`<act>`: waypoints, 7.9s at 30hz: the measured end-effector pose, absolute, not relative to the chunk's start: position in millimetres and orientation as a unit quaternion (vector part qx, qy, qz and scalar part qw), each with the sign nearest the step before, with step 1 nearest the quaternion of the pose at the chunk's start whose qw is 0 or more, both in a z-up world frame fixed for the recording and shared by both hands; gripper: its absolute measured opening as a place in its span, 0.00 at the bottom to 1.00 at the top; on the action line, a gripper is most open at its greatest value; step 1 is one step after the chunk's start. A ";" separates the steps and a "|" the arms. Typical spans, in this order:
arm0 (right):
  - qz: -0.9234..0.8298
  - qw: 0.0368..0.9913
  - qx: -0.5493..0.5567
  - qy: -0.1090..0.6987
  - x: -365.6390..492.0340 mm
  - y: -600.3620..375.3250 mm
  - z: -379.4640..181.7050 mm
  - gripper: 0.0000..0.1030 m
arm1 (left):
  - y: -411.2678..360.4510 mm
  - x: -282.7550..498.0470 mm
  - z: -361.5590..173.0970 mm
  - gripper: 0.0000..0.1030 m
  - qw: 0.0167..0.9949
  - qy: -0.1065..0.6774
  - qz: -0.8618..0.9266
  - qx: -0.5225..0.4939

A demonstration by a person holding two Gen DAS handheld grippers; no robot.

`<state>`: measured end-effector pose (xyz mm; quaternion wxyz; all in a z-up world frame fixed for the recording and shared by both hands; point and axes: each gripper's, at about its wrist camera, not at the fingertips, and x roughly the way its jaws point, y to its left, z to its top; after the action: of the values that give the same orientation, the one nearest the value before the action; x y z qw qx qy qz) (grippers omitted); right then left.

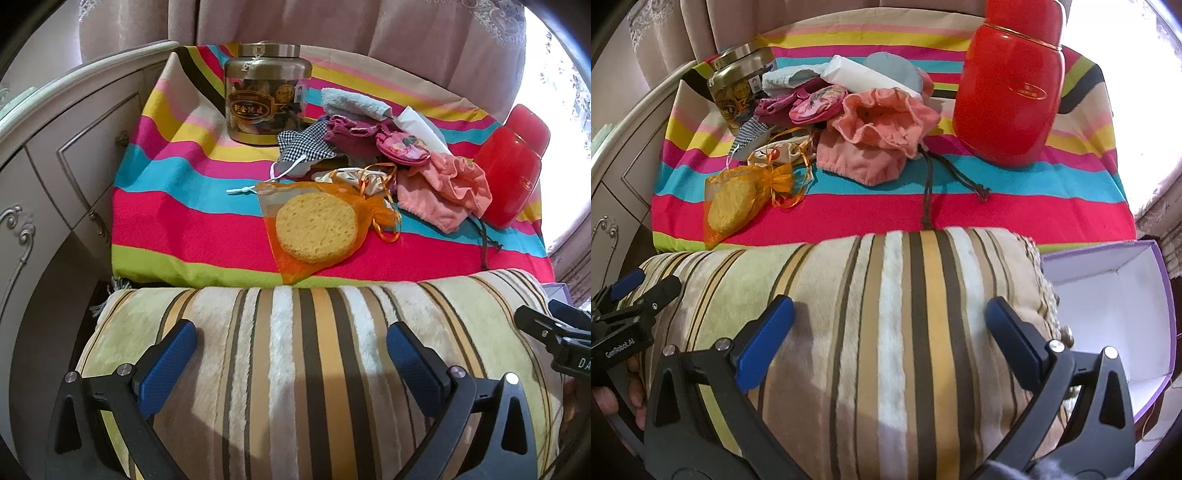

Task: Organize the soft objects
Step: 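Grasp the orange mesh sponge bag with the left tool while the right tool grasps the pink round purse, then carry the sponge bag and pink purse into the white box and open both tools, then move both open tools back over the pile of soft items, then grasp the white tube with the right tool while the left tool grasps the light blue towel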

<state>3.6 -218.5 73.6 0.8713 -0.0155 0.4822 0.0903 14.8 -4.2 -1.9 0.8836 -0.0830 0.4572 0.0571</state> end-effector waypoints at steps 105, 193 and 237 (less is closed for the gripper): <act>-0.026 0.930 0.013 0.367 51.8 -405.0 124.0 0.73 | -216.6 65.0 95.8 0.80 0.900 0.410 -0.145 -0.005; 0.092 0.910 -0.050 0.401 133.5 -229.6 115.9 0.89 | 6.2 156.0 87.0 0.86 0.911 0.380 0.005 -0.162; 0.134 0.924 -0.119 0.337 191.1 -156.0 122.7 0.47 | -8.0 181.9 108.7 0.17 0.930 0.352 0.082 -0.067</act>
<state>191.1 -156.0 122.7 0.9242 -0.1191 0.3371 0.1341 181.9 -8.0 108.7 0.9301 -0.0675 0.3515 0.0823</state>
